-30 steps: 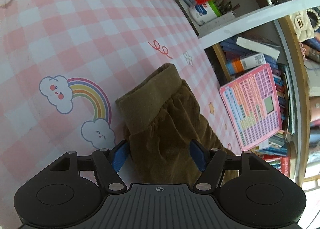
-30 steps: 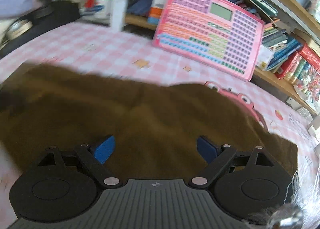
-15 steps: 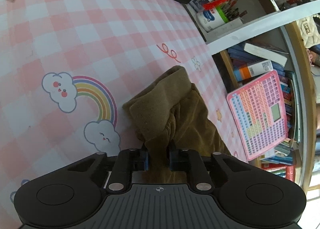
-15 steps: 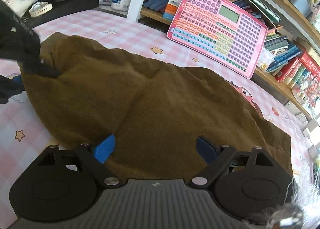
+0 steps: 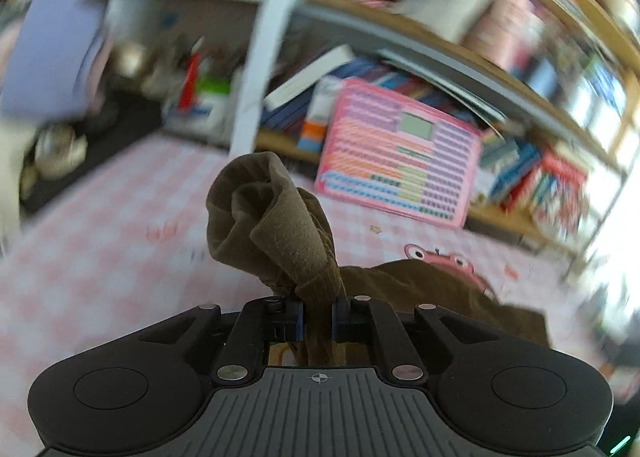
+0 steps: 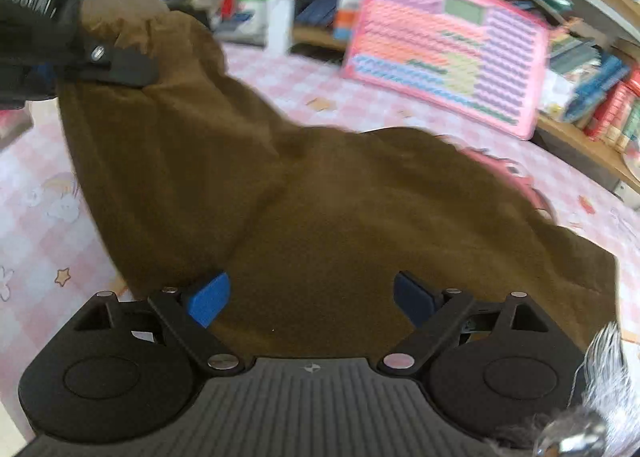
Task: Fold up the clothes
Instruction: 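Lift the cuff with the left gripper and fold it over onto the trousers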
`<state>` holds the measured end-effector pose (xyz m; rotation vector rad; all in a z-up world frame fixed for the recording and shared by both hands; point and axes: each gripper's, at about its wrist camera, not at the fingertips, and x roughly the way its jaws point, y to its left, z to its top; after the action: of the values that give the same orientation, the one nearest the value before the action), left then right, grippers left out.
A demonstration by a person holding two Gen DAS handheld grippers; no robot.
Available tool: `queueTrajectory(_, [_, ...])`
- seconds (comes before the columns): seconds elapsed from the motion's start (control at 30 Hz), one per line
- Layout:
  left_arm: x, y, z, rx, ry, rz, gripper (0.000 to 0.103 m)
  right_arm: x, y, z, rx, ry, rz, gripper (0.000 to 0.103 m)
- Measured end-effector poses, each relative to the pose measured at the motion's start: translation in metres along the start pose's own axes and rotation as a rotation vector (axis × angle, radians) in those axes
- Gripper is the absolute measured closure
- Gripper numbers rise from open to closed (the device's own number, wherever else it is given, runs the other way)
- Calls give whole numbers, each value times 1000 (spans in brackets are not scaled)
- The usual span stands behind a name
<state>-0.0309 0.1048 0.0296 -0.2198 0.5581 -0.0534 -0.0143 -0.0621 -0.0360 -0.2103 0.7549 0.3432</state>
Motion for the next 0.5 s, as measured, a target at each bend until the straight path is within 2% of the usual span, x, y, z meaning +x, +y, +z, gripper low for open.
queueTrajectory(0.17, [1,-70,-4,273,-4,92,92,-39,-75,-22,134,-23,-22,13])
queueTrajectory(0.3, [10,-122,-25,496,27,162,91,-62,-129,-50,238,-7,-35,13])
queueTrajectory(0.4, [29,-157,-48,603,118,217,78,-70,-159,-72,287,15,-26,13])
queueTrajectory(0.47, [39,-172,-61,616,194,216,60,-74,-173,-82,305,26,-14,13])
queueTrajectory(0.5, [44,-180,-67,622,231,215,55,-76,-180,-85,310,28,-5,13])
